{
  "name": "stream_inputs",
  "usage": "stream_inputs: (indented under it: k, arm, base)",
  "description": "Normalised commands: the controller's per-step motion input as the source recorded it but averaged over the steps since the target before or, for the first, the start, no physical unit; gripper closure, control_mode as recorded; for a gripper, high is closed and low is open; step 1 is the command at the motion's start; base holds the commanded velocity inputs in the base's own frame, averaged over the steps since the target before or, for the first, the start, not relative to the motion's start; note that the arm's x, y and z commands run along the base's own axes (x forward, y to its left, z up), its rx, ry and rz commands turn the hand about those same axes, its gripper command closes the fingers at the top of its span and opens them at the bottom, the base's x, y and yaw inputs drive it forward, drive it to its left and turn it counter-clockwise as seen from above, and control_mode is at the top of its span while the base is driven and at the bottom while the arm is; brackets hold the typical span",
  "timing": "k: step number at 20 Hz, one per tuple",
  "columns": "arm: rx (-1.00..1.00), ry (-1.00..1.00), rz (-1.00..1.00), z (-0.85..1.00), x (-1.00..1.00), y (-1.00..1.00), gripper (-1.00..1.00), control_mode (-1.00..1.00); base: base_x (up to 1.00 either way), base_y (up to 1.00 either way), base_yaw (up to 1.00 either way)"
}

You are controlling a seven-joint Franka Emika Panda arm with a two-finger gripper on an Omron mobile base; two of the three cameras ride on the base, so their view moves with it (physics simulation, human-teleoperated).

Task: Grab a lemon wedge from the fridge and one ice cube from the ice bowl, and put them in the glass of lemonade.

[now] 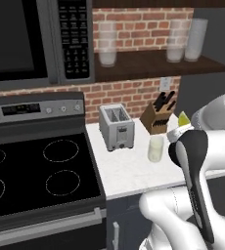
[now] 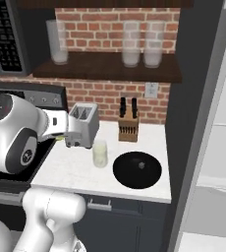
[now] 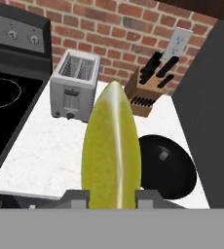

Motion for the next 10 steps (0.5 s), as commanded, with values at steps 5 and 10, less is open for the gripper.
stream_inputs:
  k: [5, 10]
  arm:
    - [0.0, 0.0, 0.0, 0.0, 0.0, 0.0, 1.0, 1.0]
    - [0.0, 0.0, 0.0, 0.0, 0.0, 0.0, 1.0, 1.0]
  base:
    - [0.6, 0.0, 0.0]
    - [0.5, 0.0, 0.0]
